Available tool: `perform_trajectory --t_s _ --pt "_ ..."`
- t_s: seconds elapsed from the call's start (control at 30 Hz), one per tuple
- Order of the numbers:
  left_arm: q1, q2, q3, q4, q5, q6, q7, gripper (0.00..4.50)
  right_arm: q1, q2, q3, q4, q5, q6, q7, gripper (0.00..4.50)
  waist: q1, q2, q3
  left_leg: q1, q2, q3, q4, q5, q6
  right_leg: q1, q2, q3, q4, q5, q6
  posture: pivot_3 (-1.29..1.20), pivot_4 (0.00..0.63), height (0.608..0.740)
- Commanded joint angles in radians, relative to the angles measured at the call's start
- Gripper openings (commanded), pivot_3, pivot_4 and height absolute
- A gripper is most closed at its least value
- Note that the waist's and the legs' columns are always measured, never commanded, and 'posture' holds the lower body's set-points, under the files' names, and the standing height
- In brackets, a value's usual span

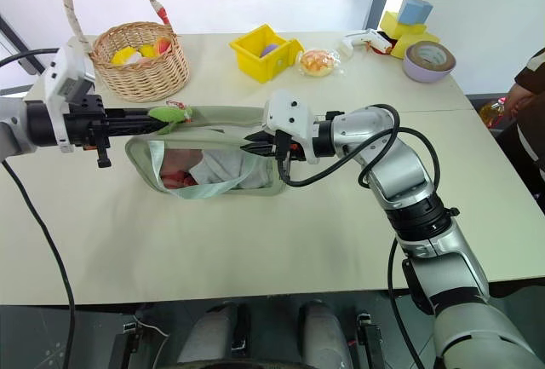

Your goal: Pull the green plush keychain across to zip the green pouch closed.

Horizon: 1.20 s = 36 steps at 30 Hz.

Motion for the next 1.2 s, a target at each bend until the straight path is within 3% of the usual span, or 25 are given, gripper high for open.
perform_trajectory --t_s 0.03,0.1,0.23,0.33,0.43,0.63,0.73,0.9,1.0,1.17,1.2 --pt "-0.036 0.023 0.019 0.008 0.02 -0.018 -0.006 2.48 -0.025 0.009 -0.013 -0.013 0.003 -0.013 -0.004 0.0 0.0 0.0 0.0 0.0 0.0 0.0 0.0 0.0 0.0 0.0 0.0 0.0 0.0 0.0 0.0 0.0 0.15 0.739" --pt "-0.057 0.053 0.061 0.007 -0.022 0.043 -0.017 3.41 -0.022 0.007 -0.014 -0.01 0.003 -0.014 -0.003 0.0 0.0 0.0 0.0 0.0 0.0 0.0 0.0 0.0 0.0 0.0 0.0 0.0 0.0 0.0 0.0 0.0 0.15 0.739" --pt "0.095 0.16 0.159 -0.03 -0.04 0.057 -0.112 3.41 -0.02 0.005 -0.017 0.006 -0.001 -0.028 0.001 0.0 -0.012 0.001 0.0 0.0 0.0 0.001 -0.001 0.0 0.0 -0.001 0.0 0.001 0.0 0.0 0.0 0.0 0.15 0.739" --pt "0.196 0.178 0.2 -0.031 -0.02 0.029 -0.122 3.41 -0.021 0.005 -0.017 0.017 -0.003 -0.036 0.001 0.0 -0.004 0.001 0.0 0.001 0.001 0.001 -0.001 0.0 0.0 -0.001 0.0 0.0 0.0 0.0 0.0 0.0 0.15 0.739" --pt "0.276 0.119 0.164 -0.017 0.051 -0.07 -0.069 3.41 -0.029 0.01 -0.014 0.022 -0.002 -0.034 0.001 0.0 0.003 0.001 0.0 0.001 0.001 0.0 -0.001 -0.001 0.002 0.0 0.0 0.0 0.0 0.0 0.0 0.0 0.15 0.739" --pt "0.212 0.025 0.103 0.025 0.08 -0.113 -0.017 3.41 -0.033 0.006 -0.014 0.019 -0.001 -0.028 0.007 0.0 0.003 0.0 0.0 0.0 0.0 0.0 0.0 -0.001 0.002 0.0 0.0 0.0 0.0 0.0 0.0 0.0 0.15 0.739" --pt "0.204 0.013 0.093 0.03 0.07 -0.104 -0.028 2.61 -0.033 0.007 -0.016 0.017 0.0 -0.023 0.003 0.0 0.0 0.0 0.0 0.0 0.0 0.0 -0.001 -0.001 0.002 0.0 0.0 0.0 0.0 0.0 0.0 0.0 0.15 0.739" --pt "0.199 0.024 0.089 0.049 0.087 -0.112 -0.045 0.07 -0.031 0.002 -0.02 0.009 -0.003 -0.014 -0.006 0.0 0.001 0.0 0.0 0.0 0.0 0.0 -0.001 -0.001 0.002 0.0 0.0 0.0 0.0 0.0 0.0 0.0 0.15 0.739" --pt "0.182 0.022 0.08 0.062 0.102 -0.11 -0.033 0.02 -0.03 -0.005 -0.025 0.007 -0.002 -0.006 -0.007 0.0 0.003 0.0 0.0 0.0 0.0 0.0 0.0 -0.001 0.002 0.0 0.0 0.0 0.0 0.0 0.0 0.0 0.15 0.739" --pt "0.195 0.021 0.069 0.053 0.106 -0.132 -0.053 0.0 -0.096 -0.061 -0.051 0.014 0.024 0.043 0.044 2.02 0.002 0.0 0.0 0.0 0.0 0.0 0.0 -0.001 0.002 0.0 -0.001 0.0 0.0 0.0 0.0 0.0 0.15 0.739" --pt "0.197 0.021 0.069 0.053 0.108 -0.135 -0.054 0.0 -0.122 -0.064 -0.061 0.024 0.029 0.045 0.046 2.02 0.002 0.0 0.0 0.0 0.0 0.0 0.0 -0.001 0.002 0.0 -0.001 0.0 0.0 0.0 0.0 0.0 0.15 0.739"
